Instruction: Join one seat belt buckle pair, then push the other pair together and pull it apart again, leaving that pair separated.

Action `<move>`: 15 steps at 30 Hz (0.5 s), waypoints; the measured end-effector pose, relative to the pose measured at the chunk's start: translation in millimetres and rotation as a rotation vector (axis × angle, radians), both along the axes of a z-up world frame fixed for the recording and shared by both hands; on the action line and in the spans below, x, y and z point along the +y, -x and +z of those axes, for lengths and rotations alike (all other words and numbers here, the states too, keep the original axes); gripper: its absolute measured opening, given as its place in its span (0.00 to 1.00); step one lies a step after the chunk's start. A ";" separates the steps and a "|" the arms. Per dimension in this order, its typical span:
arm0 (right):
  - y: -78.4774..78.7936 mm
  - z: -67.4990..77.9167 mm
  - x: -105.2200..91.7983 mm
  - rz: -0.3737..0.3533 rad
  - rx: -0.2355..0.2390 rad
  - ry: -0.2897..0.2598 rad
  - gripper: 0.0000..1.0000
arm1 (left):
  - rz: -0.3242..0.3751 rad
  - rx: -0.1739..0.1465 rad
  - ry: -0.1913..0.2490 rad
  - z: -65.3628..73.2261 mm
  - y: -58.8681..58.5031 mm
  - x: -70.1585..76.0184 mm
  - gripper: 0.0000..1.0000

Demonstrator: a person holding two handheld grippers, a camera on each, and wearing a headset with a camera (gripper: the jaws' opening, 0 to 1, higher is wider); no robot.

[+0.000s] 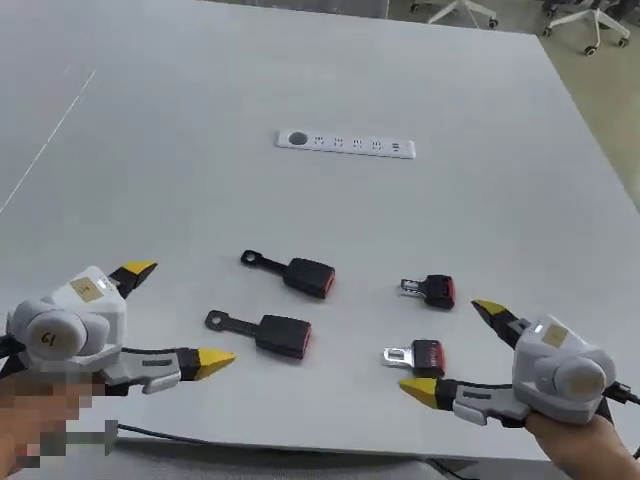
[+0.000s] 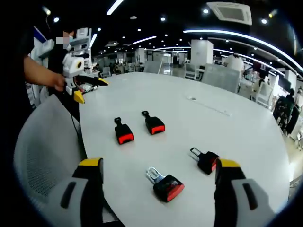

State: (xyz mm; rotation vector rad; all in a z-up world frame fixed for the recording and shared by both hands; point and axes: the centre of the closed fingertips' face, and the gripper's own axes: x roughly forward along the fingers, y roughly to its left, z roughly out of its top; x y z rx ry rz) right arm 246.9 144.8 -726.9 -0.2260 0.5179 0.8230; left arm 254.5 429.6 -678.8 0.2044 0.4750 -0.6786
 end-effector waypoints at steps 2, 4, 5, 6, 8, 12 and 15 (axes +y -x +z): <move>0.3 0.2 0.3 0.000 0.002 -0.002 1.00 | 0.077 0.016 0.108 8.3 -4.7 2.3 0.98; 0.8 1.0 1.0 0.001 0.000 -0.005 1.00 | 0.179 -0.010 0.237 25.5 -16.4 13.7 0.98; 1.2 1.4 1.4 0.001 -0.001 -0.006 1.00 | 0.191 -0.028 0.225 27.8 -18.9 19.5 0.98; 1.7 1.3 1.6 0.000 -0.001 -0.008 1.00 | 0.180 -0.032 0.191 26.7 -18.2 21.8 0.98; 2.4 0.3 1.3 -0.001 -0.002 -0.004 1.00 | 0.167 -0.027 0.178 26.1 -17.2 21.1 0.98; 3.8 0.3 0.5 -0.005 -0.002 -0.007 1.00 | 0.149 -0.036 0.152 25.9 -15.8 22.1 0.98; 5.1 -0.2 -0.2 -0.008 0.000 -0.007 1.00 | 0.140 -0.031 0.141 22.8 -12.8 19.7 0.98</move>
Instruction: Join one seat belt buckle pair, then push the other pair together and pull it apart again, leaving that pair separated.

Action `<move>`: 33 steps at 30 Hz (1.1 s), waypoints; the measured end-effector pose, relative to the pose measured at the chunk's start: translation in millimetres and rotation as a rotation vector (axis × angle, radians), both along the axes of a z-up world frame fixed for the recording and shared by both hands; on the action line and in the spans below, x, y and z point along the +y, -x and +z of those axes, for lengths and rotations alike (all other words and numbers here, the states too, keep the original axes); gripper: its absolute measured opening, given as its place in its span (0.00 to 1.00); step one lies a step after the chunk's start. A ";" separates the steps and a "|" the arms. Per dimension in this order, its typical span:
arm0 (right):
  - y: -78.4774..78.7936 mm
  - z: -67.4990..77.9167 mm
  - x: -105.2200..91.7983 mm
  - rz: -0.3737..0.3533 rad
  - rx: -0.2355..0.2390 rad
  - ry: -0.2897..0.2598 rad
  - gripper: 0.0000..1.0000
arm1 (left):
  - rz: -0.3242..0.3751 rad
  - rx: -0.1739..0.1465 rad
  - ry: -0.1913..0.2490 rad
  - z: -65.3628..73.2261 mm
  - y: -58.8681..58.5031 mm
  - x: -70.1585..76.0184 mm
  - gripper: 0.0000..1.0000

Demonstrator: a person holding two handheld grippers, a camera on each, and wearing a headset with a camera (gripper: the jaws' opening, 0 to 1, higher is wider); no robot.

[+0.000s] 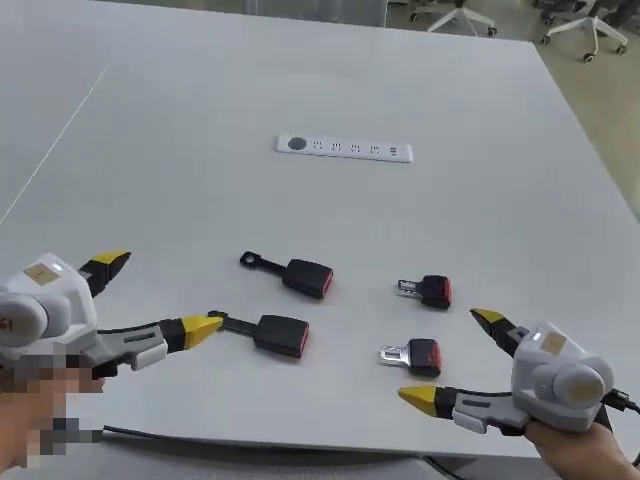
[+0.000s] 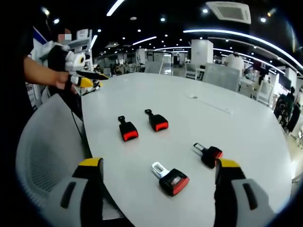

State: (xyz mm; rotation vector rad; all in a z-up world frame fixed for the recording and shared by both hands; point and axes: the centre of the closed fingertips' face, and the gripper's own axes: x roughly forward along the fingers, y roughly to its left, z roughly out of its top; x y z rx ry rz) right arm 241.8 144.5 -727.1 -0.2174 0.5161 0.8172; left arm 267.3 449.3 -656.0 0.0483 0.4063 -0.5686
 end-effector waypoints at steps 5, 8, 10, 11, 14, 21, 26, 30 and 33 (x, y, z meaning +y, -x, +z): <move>-0.1 0.9 -1.4 -0.006 -0.003 0.005 1.00 | -0.026 0.007 -0.001 -3.2 5.4 -7.1 0.99; 0.0 1.5 -2.1 -0.008 -0.007 0.007 1.00 | -0.050 0.009 -0.025 -5.1 7.5 -9.3 0.99; 0.2 0.9 -3.0 -0.007 -0.007 0.009 1.00 | -0.080 0.009 -0.030 -5.4 9.9 -13.2 1.00; 0.4 0.6 -3.3 -0.006 -0.006 0.011 1.00 | -0.102 0.008 -0.034 -5.5 11.7 -15.9 1.00; 1.2 1.0 -3.4 0.001 -0.006 0.008 1.00 | -0.159 0.015 -0.036 -5.5 17.0 -23.2 1.00; 1.8 2.2 -9.0 0.018 -0.001 0.017 1.00 | -0.235 0.029 -0.092 -12.4 24.9 -30.3 1.00; 3.3 2.9 -9.5 0.018 -0.001 0.020 1.00 | -0.251 0.031 -0.100 -13.9 26.7 -32.4 1.00; 6.0 2.2 -6.7 0.016 0.004 0.013 1.00 | -0.254 0.031 -0.098 -13.5 26.3 -32.3 1.00; 9.1 0.6 -2.4 0.026 0.007 0.017 1.00 | -0.258 0.032 -0.100 -13.4 26.1 -32.2 1.00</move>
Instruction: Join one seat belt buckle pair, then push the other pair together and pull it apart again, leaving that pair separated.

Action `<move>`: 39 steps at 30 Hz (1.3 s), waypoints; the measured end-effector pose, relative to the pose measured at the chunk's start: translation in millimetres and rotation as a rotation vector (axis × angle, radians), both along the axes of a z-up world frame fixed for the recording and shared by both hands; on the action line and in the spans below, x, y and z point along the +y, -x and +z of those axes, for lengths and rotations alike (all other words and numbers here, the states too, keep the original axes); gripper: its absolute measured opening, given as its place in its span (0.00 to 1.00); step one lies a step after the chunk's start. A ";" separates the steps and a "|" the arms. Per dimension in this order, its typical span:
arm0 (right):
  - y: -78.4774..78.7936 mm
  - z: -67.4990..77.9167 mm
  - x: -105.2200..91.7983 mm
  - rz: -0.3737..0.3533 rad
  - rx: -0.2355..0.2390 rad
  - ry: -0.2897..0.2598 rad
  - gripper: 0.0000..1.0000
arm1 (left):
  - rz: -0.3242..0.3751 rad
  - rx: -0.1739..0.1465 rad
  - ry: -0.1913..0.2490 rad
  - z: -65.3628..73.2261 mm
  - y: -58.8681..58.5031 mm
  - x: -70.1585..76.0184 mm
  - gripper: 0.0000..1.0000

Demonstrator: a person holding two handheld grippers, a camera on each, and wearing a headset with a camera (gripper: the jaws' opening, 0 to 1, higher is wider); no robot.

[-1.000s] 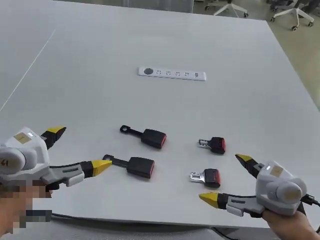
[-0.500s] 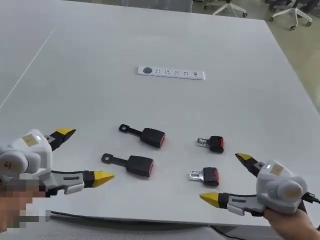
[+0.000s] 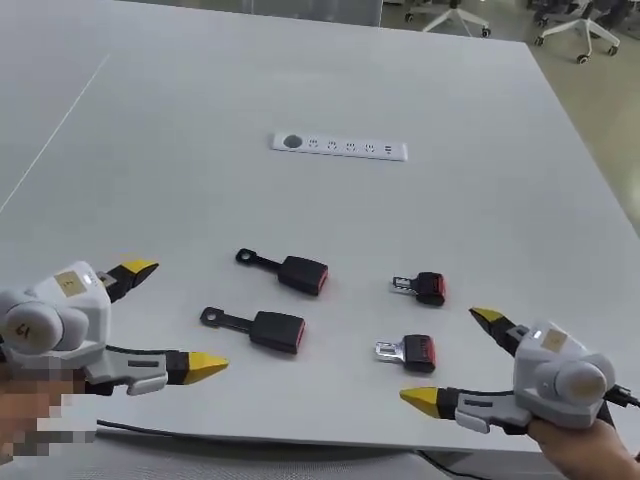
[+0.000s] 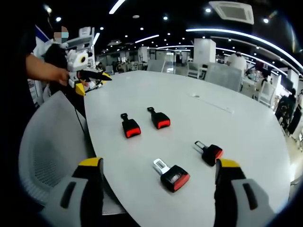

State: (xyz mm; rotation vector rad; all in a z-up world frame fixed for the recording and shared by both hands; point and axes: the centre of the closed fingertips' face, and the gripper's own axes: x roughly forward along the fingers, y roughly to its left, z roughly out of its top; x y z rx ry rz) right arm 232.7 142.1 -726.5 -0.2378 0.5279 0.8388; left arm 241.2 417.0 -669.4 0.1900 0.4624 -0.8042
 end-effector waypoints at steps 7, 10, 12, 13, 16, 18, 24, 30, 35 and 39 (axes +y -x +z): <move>0.2 -1.1 1.9 0.012 0.003 0.005 1.00 | -0.015 -0.004 -0.021 -0.2 0.7 0.1 1.00; -1.4 -0.5 1.5 0.013 0.002 0.006 1.00 | -0.014 -0.003 -0.024 -0.8 0.3 0.9 1.00; -2.2 0.4 1.5 0.014 0.000 0.006 1.00 | -0.017 -0.003 -0.025 -1.0 0.2 0.6 1.00; -2.6 0.5 1.7 0.013 0.002 0.004 1.00 | -0.018 -0.002 -0.028 -1.3 0.0 0.6 1.00; -3.2 0.3 2.1 0.015 0.002 0.006 1.00 | -0.018 -0.002 -0.030 -1.6 -1.5 0.6 1.00; -2.9 0.0 3.7 0.019 0.002 0.004 1.00 | -0.016 -0.004 -0.032 -1.5 -2.9 0.8 1.00; -2.9 -2.7 7.4 0.025 0.011 0.004 1.00 | -0.020 -0.002 -0.039 -3.6 -4.4 0.3 1.00; -5.5 -0.6 8.5 0.025 0.006 -0.006 1.00 | -0.035 0.008 -0.056 -9.0 -5.1 -2.0 0.99; -7.2 -4.5 5.0 0.024 0.020 -0.002 1.00 | -0.054 0.014 -0.071 -13.6 -7.5 -5.7 0.99; -7.7 -6.5 3.6 0.031 0.034 -0.007 1.00 | -0.075 0.020 -0.087 -17.7 -8.9 -10.1 0.99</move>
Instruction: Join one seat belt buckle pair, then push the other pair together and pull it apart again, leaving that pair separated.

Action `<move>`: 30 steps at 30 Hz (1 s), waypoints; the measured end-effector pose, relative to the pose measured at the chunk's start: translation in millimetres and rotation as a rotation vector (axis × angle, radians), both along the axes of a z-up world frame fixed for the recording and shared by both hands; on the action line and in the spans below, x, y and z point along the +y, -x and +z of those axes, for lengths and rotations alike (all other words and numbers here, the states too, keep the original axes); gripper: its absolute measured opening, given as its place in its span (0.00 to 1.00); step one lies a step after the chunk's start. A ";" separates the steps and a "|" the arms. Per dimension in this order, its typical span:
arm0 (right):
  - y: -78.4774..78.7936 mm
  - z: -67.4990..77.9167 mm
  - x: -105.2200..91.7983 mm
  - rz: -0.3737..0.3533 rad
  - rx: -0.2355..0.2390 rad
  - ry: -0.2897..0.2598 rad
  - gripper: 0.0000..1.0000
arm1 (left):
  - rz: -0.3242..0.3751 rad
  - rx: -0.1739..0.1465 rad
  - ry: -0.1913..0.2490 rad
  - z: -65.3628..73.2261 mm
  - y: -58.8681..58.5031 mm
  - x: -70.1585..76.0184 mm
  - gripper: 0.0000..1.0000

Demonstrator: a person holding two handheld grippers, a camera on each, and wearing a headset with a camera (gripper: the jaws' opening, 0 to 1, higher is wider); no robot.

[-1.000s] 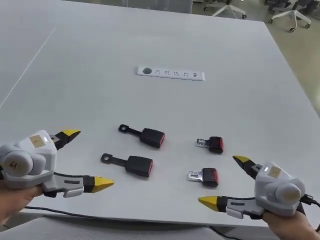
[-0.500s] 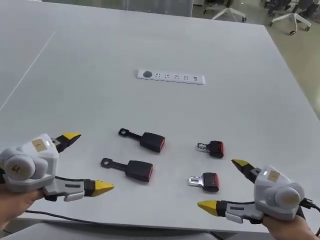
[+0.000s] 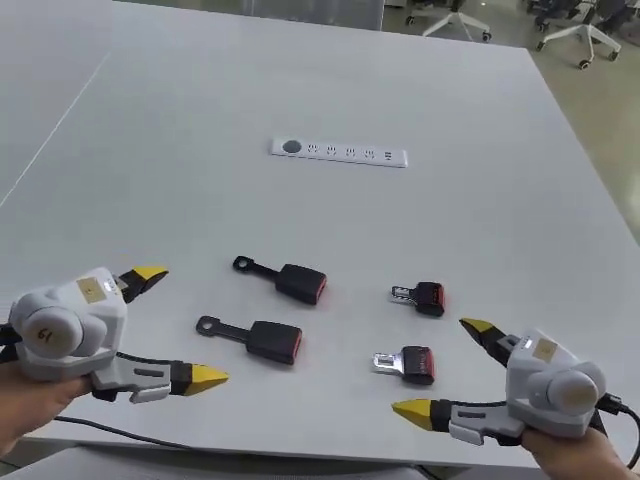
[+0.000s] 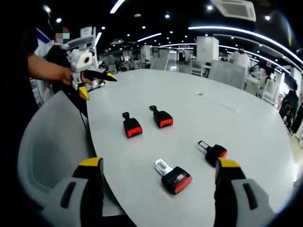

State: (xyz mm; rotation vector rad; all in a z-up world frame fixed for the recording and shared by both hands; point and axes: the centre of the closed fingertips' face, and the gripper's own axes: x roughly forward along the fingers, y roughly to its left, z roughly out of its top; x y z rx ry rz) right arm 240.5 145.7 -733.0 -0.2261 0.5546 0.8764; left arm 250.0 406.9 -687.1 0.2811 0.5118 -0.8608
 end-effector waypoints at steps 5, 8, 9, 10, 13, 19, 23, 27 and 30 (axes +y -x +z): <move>-2.8 -2.5 -1.4 0.012 0.017 -0.003 0.99 | -0.038 0.009 -0.029 -5.4 -4.5 -6.7 0.99; -5.1 -5.6 -3.3 0.021 0.023 0.009 0.99 | -0.053 0.014 -0.036 -8.4 -8.7 -10.5 0.98; -6.3 -7.2 -4.3 0.024 0.026 0.012 0.98 | -0.057 0.015 -0.037 -9.2 -9.8 -11.6 0.98; -7.4 -8.3 -4.8 0.028 0.031 0.012 0.98 | -0.064 0.019 -0.040 -10.6 -11.1 -13.6 0.98; -9.8 -10.0 -5.4 0.037 0.036 0.013 0.97 | -0.079 0.023 -0.056 -14.5 -14.6 -16.9 0.98; -16.7 -17.3 -6.5 0.058 0.060 0.009 0.95 | -0.109 0.041 -0.071 -24.3 -21.5 -22.7 0.97; -19.4 -25.4 -6.9 0.089 0.083 0.018 0.89 | -0.129 0.057 -0.084 -33.6 -27.0 -26.4 0.97; -22.6 -33.9 -7.3 0.114 0.105 0.027 0.88 | -0.150 0.081 -0.096 -44.3 -31.4 -31.0 0.96; -24.2 -40.6 -8.6 0.137 0.119 0.051 0.87 | -0.170 0.091 -0.107 -51.5 -34.4 -34.4 0.95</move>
